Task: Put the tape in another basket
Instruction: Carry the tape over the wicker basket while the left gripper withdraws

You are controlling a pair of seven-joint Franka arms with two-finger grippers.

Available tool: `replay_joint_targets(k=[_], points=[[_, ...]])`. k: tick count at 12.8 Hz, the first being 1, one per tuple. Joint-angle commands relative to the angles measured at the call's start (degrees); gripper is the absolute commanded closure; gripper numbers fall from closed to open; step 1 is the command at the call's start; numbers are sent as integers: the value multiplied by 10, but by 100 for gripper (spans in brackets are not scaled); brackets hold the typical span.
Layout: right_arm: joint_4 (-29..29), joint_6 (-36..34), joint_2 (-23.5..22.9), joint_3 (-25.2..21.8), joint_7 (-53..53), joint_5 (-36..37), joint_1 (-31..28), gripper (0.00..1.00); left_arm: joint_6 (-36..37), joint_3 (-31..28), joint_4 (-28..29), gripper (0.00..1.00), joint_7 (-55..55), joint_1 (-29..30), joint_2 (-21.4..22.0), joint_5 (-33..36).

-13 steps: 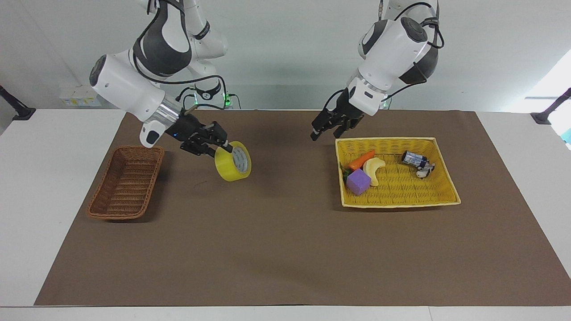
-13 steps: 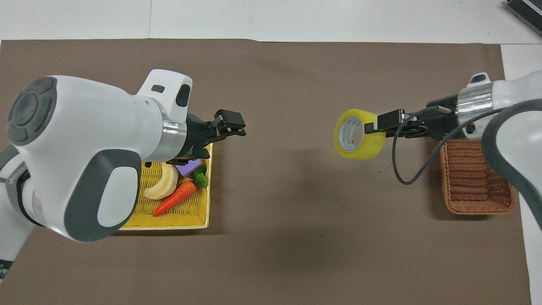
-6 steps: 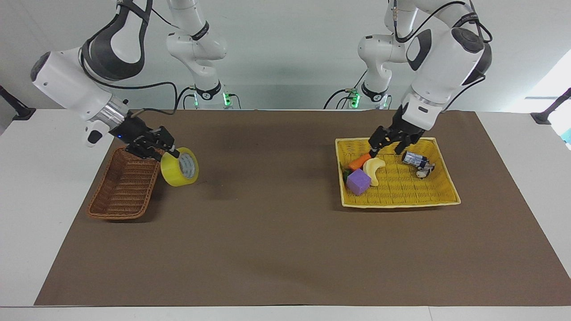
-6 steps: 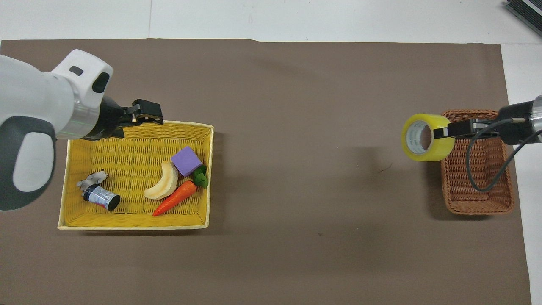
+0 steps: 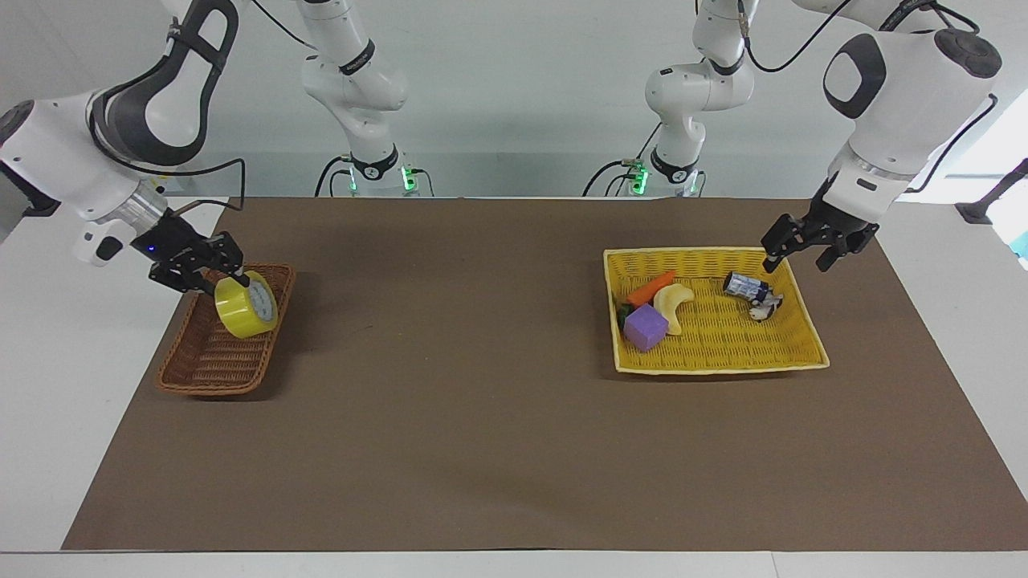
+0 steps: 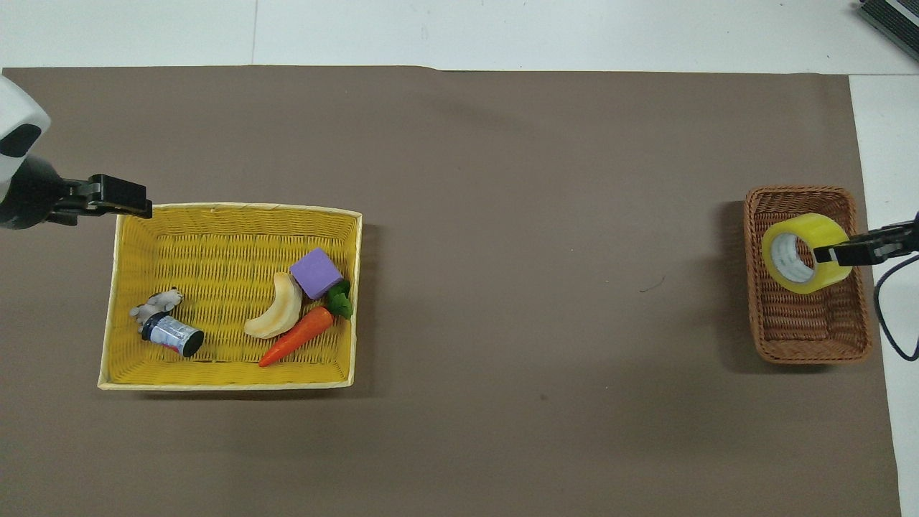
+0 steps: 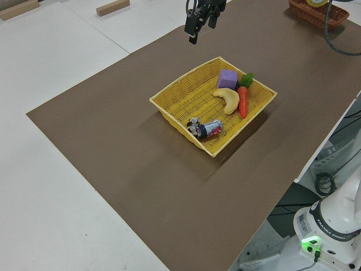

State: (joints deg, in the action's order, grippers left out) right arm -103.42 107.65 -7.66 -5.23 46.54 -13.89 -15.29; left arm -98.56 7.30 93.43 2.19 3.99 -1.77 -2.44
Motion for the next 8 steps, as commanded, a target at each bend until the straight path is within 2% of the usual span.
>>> replay_joint_targets(k=[1,4,7,8], points=[[2,45,-1,7,84,68,-2,100,63,4,-45,0,-35,1,-3,27],[-8,84,-2,7,96,133,15,100,123,6,-72,0,-60,-4,-3,59],[-21,107,-5,8,112,200,19,100,118,5,-60,0,-64,0,5,53],[-39,134,-2,8,127,210,19,100,115,4,-61,0,-63,0,5,53]])
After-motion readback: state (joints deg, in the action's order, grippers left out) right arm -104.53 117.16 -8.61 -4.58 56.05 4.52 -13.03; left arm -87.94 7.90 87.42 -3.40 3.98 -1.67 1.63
